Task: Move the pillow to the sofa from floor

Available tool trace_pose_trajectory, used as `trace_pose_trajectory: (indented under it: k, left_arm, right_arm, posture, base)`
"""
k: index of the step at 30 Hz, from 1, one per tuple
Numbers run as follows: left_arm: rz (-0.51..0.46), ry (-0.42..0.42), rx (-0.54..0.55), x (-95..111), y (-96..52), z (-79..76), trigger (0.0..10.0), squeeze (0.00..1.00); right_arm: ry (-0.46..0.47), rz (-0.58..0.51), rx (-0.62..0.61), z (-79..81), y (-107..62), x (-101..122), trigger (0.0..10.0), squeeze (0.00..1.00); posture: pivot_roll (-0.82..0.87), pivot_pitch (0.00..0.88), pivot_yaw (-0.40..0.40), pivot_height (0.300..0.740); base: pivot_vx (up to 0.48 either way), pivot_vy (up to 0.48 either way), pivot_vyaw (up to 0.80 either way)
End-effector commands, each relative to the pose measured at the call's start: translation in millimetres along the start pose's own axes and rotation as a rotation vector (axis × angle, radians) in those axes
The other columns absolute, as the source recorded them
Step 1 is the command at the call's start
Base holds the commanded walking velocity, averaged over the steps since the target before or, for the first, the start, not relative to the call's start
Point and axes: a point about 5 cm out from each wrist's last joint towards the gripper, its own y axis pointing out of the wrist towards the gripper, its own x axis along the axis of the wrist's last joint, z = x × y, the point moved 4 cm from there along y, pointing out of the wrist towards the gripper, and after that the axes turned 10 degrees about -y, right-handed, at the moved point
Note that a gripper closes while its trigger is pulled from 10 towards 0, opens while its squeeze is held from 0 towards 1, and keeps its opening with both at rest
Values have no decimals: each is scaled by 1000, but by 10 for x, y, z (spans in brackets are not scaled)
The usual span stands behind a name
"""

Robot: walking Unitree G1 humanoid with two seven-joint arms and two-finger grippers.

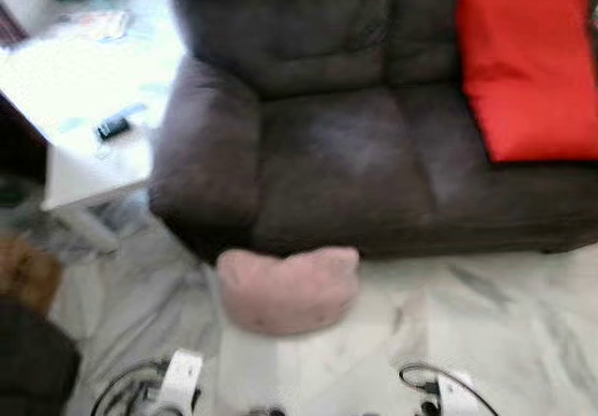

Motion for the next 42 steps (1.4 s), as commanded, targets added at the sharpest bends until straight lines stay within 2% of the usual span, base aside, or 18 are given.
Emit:
trace_pose_trajectory:
  k: [1,6,20,25,29,33,42]
  left_arm:
    - [45,8,10,-158,-42,53,10000,0]
    - [39,6,7,-145,-39,39,10000,0]
    - [44,-20,-4,-150,-37,16,10000,0]
    - [44,-24,-4,-147,-35,11,10000,0]
    - [45,-21,-3,-148,-35,17,10000,0]
    - [44,-20,-1,-146,-35,22,10000,0]
    - [31,-28,2,-123,-33,30,10000,0]
  right_arm:
    - [1,31,17,92,-15,-86,10000,0]
    - [22,26,9,102,-6,-55,10000,0]
    - [34,39,-34,-135,-54,-170,10000,0]
    - [51,56,-42,-207,-71,-217,10000,0]
    - [23,57,-40,-221,-71,-214,10000,0]
    - [24,63,-36,-186,-60,-202,10000,0]
    - [33,47,-11,110,-2,-73,10000,0]
  posture:
    - [-81,180,28,740]
    - [-81,177,27,740]
    - [-83,170,26,740]
    - [-81,176,25,740]
    - [-80,178,26,740]
    - [-78,180,27,740]
    - [-76,182,26,740]
  base:
    - [0,0,800]
    - [0,0,444]
    - [0,0,0]
    - [0,361,-315]
    - [0,208,-392]
    - [0,0,0]
    - [0,0,0]
